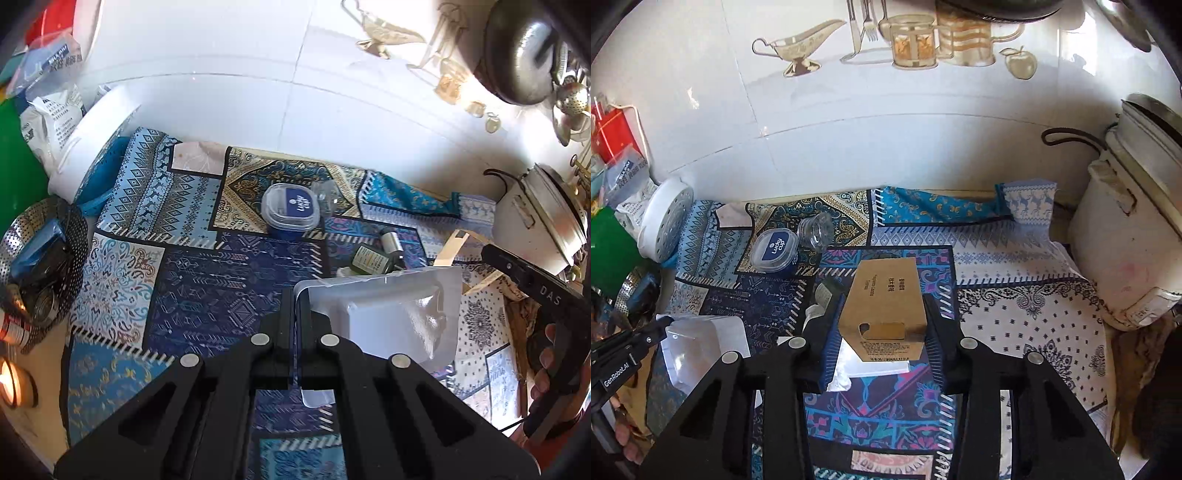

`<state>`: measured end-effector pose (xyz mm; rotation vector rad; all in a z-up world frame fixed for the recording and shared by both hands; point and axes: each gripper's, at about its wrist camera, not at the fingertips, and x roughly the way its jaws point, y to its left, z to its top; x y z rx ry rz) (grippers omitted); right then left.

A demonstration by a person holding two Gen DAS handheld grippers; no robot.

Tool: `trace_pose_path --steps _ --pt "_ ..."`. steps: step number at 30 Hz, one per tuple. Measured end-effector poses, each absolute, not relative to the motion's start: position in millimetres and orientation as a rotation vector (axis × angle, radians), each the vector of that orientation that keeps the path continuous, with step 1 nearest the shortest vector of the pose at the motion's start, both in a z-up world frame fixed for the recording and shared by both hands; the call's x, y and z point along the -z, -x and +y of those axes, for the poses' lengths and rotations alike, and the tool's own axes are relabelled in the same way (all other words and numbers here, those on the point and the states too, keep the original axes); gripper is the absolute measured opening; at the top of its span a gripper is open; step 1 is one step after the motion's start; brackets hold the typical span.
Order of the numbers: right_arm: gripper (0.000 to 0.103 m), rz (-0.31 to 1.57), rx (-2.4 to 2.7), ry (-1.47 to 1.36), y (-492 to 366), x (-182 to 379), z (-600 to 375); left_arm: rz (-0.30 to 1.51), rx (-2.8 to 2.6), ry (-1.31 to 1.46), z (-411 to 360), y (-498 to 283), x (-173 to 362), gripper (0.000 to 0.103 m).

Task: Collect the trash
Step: 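Carry the plastic tray and cardboard box down over the floor bin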

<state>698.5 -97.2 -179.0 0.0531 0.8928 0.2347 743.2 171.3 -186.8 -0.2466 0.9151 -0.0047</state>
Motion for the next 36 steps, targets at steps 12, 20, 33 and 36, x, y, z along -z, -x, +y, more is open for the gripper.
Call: trace_pose_path --steps 12,20,33,36 --pt "0.037 0.839 -0.337 -0.02 -600 150 -171 0.84 -0.088 0.257 93 -645 162 0.0" --pt "0.037 0.856 -0.376 -0.03 -536 148 -187 0.84 -0.101 0.269 67 -579 158 0.0" --pt "0.037 0.864 -0.316 -0.06 -404 166 -156 0.88 -0.037 0.226 82 -453 184 0.0" --pt "0.037 0.889 -0.313 -0.051 -372 178 -143 0.918 -0.035 0.213 92 -420 197 0.0"
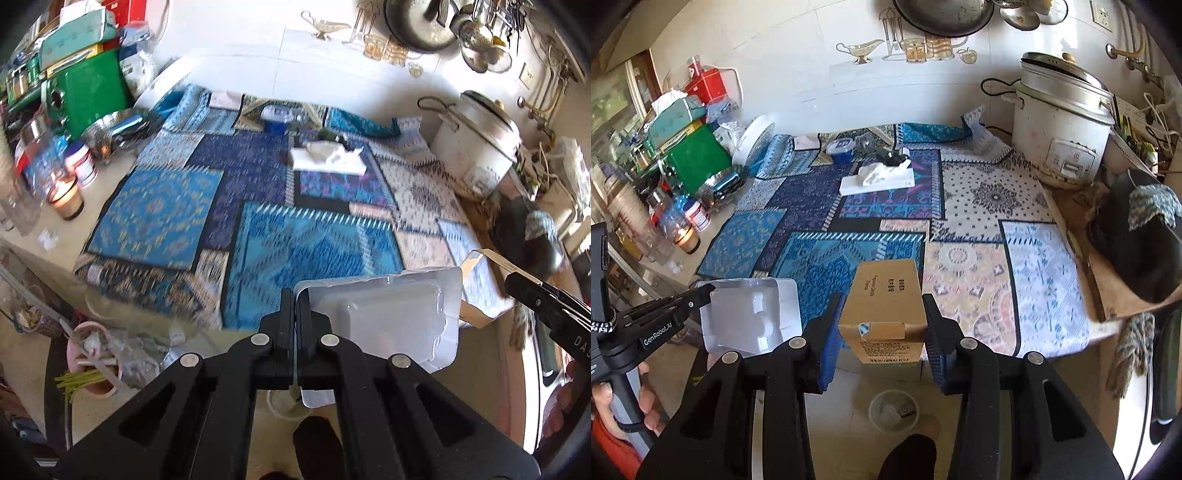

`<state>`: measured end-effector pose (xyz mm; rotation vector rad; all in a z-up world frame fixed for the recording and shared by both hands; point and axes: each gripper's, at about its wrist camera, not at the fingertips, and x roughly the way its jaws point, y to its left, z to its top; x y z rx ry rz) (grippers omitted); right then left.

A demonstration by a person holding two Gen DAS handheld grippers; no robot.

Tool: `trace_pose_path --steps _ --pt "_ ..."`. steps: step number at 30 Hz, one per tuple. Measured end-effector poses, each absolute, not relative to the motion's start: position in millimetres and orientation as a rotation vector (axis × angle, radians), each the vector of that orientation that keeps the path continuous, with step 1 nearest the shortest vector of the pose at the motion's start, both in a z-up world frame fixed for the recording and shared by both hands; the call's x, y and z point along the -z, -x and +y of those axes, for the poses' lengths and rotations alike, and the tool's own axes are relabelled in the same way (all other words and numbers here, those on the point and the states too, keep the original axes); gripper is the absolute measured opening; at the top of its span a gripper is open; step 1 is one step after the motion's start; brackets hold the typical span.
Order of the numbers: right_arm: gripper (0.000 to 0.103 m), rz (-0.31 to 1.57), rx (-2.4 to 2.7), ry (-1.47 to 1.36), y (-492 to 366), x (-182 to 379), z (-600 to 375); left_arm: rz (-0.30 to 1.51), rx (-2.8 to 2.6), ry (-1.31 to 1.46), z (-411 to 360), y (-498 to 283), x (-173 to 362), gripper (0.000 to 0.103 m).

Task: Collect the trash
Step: 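Carry the plastic tray and cardboard box down over the floor bin, then open both tools to drop the tray and box into the bin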

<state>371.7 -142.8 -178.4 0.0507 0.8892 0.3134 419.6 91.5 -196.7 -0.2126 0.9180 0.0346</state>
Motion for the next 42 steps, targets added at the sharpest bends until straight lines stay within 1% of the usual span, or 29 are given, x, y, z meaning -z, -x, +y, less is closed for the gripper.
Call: trace_pose_path --steps 4,9,14,18,23,30,35,38,42 --pt "0.037 0.948 -0.318 -0.061 -340 198 -129 0.983 -0.055 0.182 101 -383 217 0.0" --pt "0.037 1.029 -0.311 -0.058 -314 227 -119 1.074 -0.062 0.169 103 -355 256 0.0" --pt "0.037 1.106 -0.321 -0.017 -301 265 -116 1.169 -0.081 0.184 96 -343 315 0.0" --pt "0.037 1.169 -0.322 -0.016 -298 310 -118 1.244 -0.089 0.2 86 -342 371 0.0" --pt "0.037 1.267 -0.305 -0.032 -301 391 -132 1.334 -0.112 0.192 71 -347 462 0.0" --pt "0.037 1.374 -0.281 -0.052 -314 528 -152 1.41 -0.155 0.215 64 -359 601 0.0" --pt "0.037 1.384 -0.293 -0.052 -328 616 -149 1.417 -0.192 0.187 60 -369 696 0.0" --pt "0.037 1.382 -0.307 -0.07 -336 658 -142 1.423 -0.222 0.148 56 -375 748 0.0" --pt "0.037 1.392 -0.321 -0.09 -347 710 -135 1.444 -0.227 0.188 57 -381 803 0.0"
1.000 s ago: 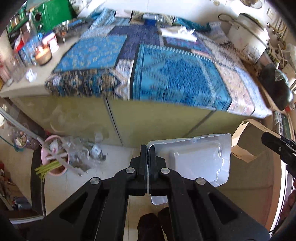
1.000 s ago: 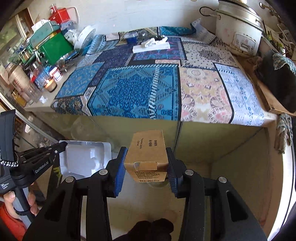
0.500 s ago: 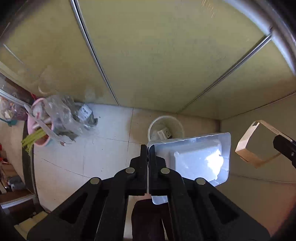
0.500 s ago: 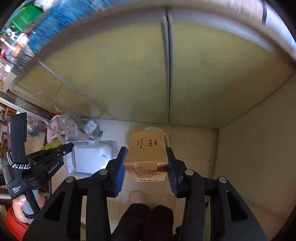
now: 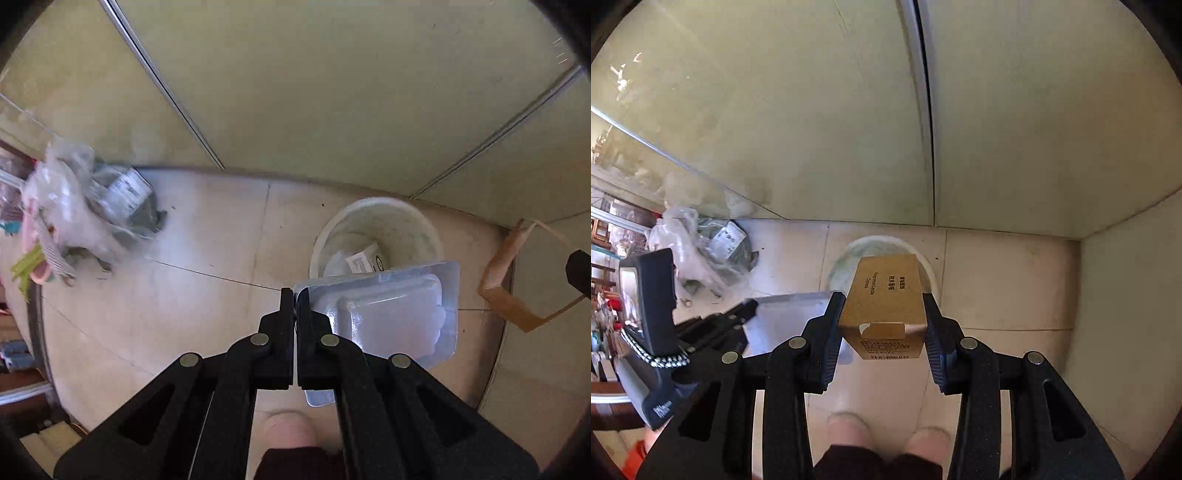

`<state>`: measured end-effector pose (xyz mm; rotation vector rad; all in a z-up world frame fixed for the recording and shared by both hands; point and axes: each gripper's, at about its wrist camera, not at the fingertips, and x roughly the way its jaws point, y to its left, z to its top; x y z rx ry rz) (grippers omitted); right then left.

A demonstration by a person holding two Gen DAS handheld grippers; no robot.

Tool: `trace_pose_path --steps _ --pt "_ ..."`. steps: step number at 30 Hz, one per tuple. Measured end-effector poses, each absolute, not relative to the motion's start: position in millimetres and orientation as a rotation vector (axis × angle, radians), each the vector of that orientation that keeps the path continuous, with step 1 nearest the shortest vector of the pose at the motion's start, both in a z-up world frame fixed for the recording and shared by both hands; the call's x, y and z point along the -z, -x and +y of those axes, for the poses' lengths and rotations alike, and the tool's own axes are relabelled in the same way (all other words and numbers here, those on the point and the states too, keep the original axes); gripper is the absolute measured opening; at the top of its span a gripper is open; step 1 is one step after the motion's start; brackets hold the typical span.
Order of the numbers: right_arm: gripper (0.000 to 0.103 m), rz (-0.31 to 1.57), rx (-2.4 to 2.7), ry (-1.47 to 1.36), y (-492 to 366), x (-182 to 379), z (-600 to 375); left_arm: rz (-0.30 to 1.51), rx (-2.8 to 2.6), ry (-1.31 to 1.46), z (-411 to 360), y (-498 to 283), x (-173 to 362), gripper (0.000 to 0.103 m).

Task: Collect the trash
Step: 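Open both tools to drop the tray and box into the bin, then raise both tools back toward the counter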

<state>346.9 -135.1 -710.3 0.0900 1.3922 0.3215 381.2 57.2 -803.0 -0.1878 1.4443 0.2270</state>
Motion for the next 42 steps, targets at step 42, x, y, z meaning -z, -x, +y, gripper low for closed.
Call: trace_pose_path --steps 42 --pt "0.039 1.293 -0.338 -0.063 -332 463 -129 1.296 -0.075 0.226 43 -365 514 0.021"
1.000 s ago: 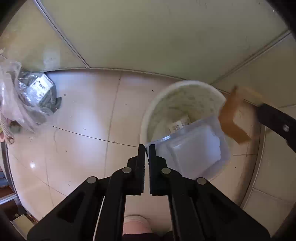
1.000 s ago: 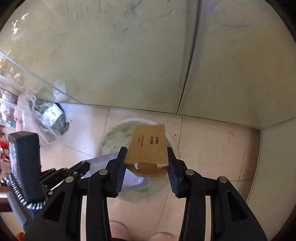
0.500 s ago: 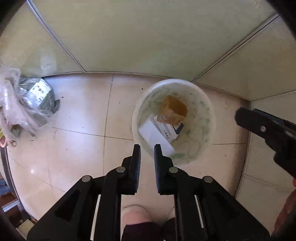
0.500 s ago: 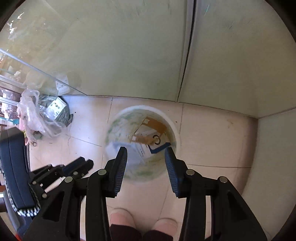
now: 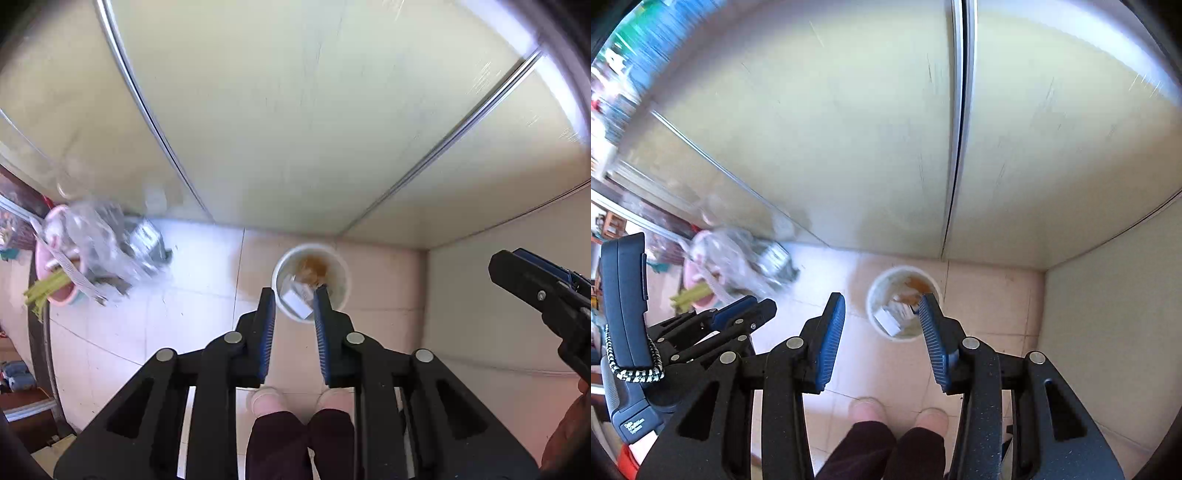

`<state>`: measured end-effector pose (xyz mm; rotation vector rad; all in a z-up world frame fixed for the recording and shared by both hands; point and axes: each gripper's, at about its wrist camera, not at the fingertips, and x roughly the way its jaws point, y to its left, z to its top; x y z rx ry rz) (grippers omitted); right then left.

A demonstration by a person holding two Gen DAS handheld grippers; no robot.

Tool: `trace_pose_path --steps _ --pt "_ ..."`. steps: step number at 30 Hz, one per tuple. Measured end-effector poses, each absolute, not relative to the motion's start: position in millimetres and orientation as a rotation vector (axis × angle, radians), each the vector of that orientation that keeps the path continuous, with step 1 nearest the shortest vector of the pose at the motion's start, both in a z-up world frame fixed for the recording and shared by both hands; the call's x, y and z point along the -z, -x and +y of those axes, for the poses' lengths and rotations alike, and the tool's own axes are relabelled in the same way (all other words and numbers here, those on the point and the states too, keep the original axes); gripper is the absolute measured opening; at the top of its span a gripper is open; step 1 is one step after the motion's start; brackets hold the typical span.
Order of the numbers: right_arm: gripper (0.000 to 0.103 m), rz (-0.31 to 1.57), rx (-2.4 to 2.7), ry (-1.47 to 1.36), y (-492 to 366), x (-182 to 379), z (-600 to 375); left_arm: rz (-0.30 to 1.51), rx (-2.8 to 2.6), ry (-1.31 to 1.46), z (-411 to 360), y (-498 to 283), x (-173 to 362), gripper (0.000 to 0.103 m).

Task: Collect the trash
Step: 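Raise both tools back toward the counter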

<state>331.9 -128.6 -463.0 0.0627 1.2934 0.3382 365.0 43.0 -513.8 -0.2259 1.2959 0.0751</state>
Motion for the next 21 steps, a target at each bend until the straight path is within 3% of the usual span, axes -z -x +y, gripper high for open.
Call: trace_pose_path --steps 7,10,21 --pt "0.04 1.134 -0.311 -0.106 -320 315 -139 1.16 -0.058 0.186 53 -352 360 0.023" --pt "0.045 1.066 -0.281 -0.119 -314 268 -147 1.093 -0.04 0.154 57 -348 303 0.032" --pt "0.051 0.898 -0.2 -0.152 -307 165 -152 0.901 -0.005 0.078 57 -351 172 0.052"
